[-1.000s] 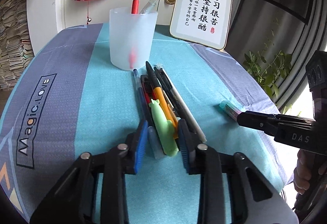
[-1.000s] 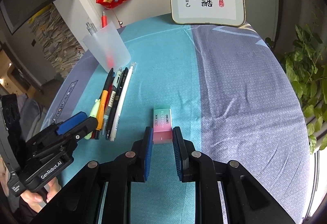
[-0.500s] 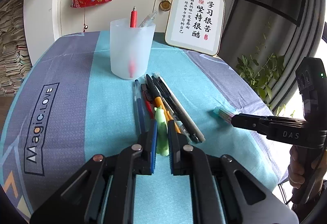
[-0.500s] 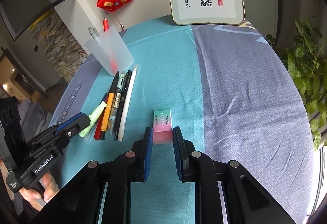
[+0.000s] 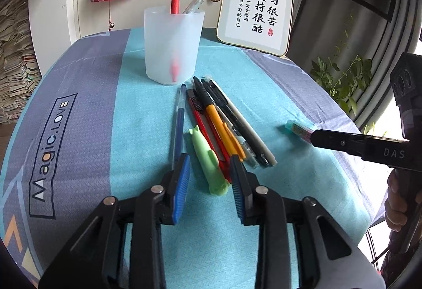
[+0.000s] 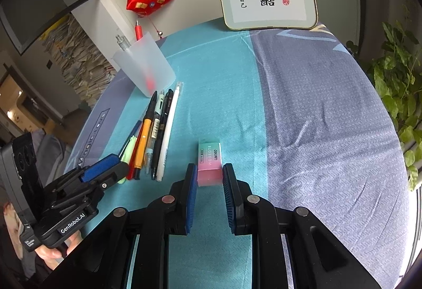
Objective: Organize stationery
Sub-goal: 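Grasp the green highlighter with the left gripper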
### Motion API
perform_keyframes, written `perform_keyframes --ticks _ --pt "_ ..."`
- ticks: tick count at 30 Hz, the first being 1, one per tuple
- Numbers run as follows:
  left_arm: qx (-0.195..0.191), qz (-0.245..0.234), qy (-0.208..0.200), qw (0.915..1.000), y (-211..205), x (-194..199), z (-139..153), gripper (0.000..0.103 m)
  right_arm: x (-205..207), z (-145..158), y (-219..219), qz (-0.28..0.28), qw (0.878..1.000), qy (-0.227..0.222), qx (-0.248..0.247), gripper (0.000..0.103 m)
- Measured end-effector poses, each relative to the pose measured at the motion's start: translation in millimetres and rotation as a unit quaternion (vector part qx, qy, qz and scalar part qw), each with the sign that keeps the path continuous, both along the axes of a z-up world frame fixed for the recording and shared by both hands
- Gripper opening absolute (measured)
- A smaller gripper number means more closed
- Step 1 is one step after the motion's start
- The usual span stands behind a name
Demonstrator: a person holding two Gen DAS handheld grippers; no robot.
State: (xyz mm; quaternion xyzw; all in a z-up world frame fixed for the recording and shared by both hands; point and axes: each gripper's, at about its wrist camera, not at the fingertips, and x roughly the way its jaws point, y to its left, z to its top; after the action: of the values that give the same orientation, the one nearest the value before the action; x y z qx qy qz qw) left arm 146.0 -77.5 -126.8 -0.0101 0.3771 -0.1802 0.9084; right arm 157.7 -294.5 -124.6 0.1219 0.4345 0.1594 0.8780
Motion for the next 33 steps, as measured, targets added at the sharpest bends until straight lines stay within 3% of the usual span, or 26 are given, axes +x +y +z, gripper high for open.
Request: perform_keyframes --ticks 6,9,13,16,20,26,33 --pt "0.077 0.000 -0.005 0.9970 -14 -3 0 0.031 -1 -1 -2 -0.002 1.000 0.002 0.007 0.021" --pt "0.061 -0.004 0.007 0.9981 -5 -3 0 0.029 -2 -1 -3 -0.001 1.000 0.001 0.007 0.021" --pt "-0.011 -0.006 0.030 0.9995 18 1 1 0.028 -2 -2 -4 -0.001 1.000 0.000 0.014 0.021" --pt "-0.002 -0.003 0.028 0.9996 16 0 1 0.026 -2 -3 -5 -0.001 1.000 0.002 0.018 0.021" --pt "0.044 -0.015 0.005 0.9989 -4 1 -2 0.026 -1 -3 -5 -0.002 1.000 0.002 0.018 0.021" --pt "0.003 -0.007 0.033 0.9994 9 9 -3 0.012 -4 3 -3 -0.002 1.000 -0.010 0.002 0.021" --pt "-0.019 -0.009 0.041 0.9989 18 5 2 0.011 -7 8 3 0.004 1.000 -0.020 -0.002 0.021"
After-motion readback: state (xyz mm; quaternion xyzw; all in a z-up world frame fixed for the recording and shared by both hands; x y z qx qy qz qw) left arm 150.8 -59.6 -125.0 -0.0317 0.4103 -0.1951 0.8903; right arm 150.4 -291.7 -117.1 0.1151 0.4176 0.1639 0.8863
